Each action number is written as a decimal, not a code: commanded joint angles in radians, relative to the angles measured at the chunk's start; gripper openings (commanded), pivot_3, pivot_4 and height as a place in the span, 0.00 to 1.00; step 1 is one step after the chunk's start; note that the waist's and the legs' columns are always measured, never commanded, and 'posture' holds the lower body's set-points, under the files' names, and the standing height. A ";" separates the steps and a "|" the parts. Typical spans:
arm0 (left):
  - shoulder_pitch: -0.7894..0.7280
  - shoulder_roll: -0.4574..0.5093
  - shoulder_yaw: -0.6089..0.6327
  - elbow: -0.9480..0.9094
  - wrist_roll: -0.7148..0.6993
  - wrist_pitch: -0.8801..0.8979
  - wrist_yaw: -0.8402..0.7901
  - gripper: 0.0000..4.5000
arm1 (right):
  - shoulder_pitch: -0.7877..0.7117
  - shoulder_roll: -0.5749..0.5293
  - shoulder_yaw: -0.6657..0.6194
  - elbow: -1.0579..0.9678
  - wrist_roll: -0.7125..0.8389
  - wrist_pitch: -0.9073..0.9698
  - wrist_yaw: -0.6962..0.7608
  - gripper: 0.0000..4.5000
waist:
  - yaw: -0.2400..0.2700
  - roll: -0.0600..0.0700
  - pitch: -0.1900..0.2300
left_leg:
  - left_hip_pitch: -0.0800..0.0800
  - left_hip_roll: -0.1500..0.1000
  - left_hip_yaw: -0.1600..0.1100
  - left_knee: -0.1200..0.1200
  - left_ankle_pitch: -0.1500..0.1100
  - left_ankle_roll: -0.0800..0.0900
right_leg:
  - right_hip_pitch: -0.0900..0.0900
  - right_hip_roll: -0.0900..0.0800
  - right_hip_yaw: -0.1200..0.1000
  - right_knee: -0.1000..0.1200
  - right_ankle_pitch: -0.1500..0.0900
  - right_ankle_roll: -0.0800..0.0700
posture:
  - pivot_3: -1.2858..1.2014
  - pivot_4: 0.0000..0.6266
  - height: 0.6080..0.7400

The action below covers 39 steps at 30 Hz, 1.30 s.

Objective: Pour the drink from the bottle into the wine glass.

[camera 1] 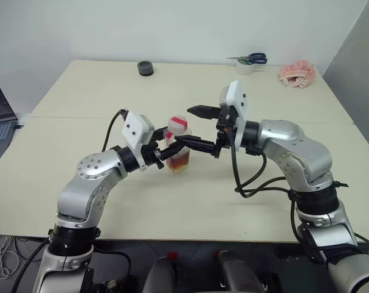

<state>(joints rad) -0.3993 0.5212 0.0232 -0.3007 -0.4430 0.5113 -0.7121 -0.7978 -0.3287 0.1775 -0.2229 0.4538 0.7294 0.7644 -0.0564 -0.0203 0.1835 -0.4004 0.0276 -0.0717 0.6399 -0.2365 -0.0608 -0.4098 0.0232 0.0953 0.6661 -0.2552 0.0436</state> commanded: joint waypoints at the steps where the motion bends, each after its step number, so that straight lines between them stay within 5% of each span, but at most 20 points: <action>1: -0.021 -0.008 0.001 -0.037 -0.004 -0.028 0.000 0.45 | -0.031 0.016 -0.008 -0.006 0.009 0.024 -0.025 1.00 | 0.000 0.000 0.000 | 0.000 0.000 0.000 0.000 0.000 0.000 | 0.000 0.000 0.000 0.000 0.000 0.000 | 0.52 0.24 1.00; 8: -0.011 -0.019 -0.001 -0.051 -0.006 -0.032 0.001 0.45 | -0.056 0.062 -0.020 0.022 0.009 0.040 -0.067 0.96 | 0.000 0.000 0.000 | 0.000 0.000 0.000 0.000 0.000 0.000 | 0.000 0.000 0.000 0.000 0.000 0.000 | 0.52 0.24 1.00; 16: -0.008 -0.026 0.004 -0.063 -0.016 -0.030 0.012 0.45 | -0.052 0.059 0.007 0.040 -0.021 0.026 -0.075 0.40 | 0.000 0.000 0.000 | 0.000 0.000 0.000 0.000 0.000 0.000 | 0.000 0.000 0.000 0.000 0.000 0.000 | 0.52 0.24 1.00; 27: 0.002 -0.013 0.020 -0.076 -0.018 -0.029 0.020 0.45 | -0.068 0.061 0.010 0.080 -0.003 0.002 -0.008 0.40 | -0.001 0.000 0.000 | 0.000 0.000 0.000 0.000 0.000 0.000 | 0.000 0.000 0.000 0.000 0.000 0.000 | 0.52 0.24 1.00; 34: -0.004 -0.005 0.030 -0.089 -0.052 -0.016 -0.011 0.44 | -0.185 -0.089 0.139 0.296 -0.052 -0.245 0.484 0.40 | -0.001 0.001 0.001 | 0.000 0.000 0.001 0.000 0.000 0.000 | 0.000 0.000 0.000 -0.001 0.000 0.000 | 0.52 0.24 1.00; 39: 0.001 -0.004 0.040 -0.104 -0.064 -0.003 -0.013 0.44 | -0.273 -0.086 0.126 0.543 -0.091 -0.396 0.642 0.40 | -0.004 0.001 0.001 | 0.000 0.000 0.001 0.000 0.000 0.000 | 0.000 0.001 0.000 0.000 0.000 0.000 | 0.52 0.24 1.00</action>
<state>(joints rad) -0.3768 0.5089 -0.0139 -0.3627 -0.4713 0.5294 -0.7487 -1.0619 -0.4015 0.2784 0.2742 0.4001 0.3764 1.3256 -0.0601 -0.0197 0.1847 -0.4000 0.0282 -0.0710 0.6398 -0.2367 -0.0605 -0.4100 0.0239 0.0955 0.6659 -0.2551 0.0436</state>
